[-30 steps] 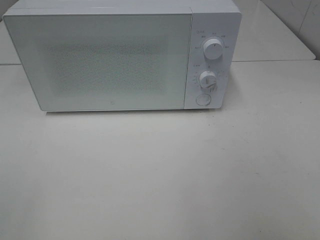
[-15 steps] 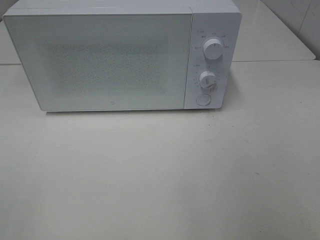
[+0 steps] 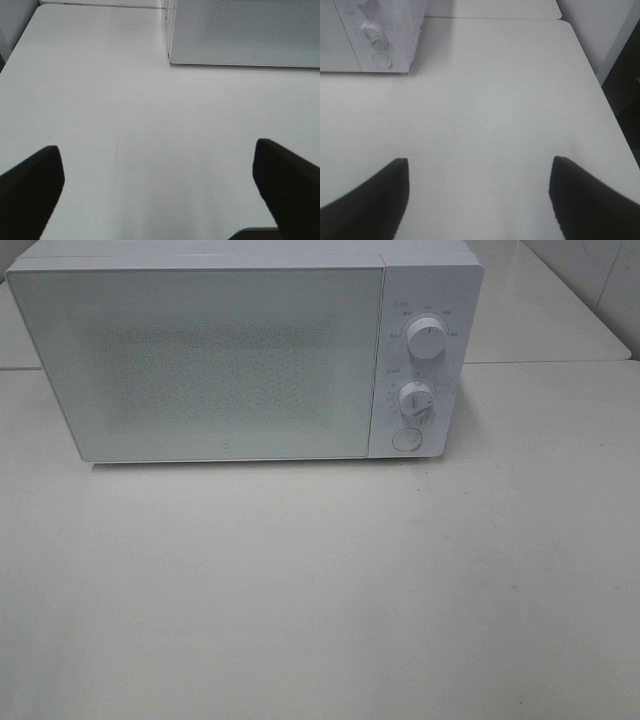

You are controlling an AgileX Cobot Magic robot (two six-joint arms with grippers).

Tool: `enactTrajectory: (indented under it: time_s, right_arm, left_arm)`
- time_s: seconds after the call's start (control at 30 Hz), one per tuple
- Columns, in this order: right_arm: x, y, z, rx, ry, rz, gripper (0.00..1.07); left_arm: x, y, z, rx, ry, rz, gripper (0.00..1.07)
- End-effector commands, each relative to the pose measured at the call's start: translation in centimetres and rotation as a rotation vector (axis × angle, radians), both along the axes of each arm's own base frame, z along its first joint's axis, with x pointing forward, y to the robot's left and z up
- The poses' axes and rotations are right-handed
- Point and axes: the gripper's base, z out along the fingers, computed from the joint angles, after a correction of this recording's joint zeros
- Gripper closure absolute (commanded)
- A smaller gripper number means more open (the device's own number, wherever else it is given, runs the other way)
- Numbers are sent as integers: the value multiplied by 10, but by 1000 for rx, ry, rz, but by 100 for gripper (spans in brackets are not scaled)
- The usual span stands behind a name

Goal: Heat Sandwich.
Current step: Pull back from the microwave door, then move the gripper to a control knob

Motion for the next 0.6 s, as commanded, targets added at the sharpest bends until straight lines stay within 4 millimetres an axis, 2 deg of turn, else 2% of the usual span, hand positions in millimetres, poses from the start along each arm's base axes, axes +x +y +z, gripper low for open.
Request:
enactTrajectory:
  time_s: [0.03, 0.23, 0.6]
  right_arm:
    - [10, 1, 8, 0, -26, -5, 32]
    - [35, 2, 13, -5, -26, 7, 32]
    - [74, 6, 11, -10, -31, 28, 32]
  left_arm:
    - [-2, 0, 0, -1, -29, 7, 9]
    - [-2, 0, 0, -1, -29, 7, 9]
    - [-2, 0, 0, -1, -29, 7, 9]
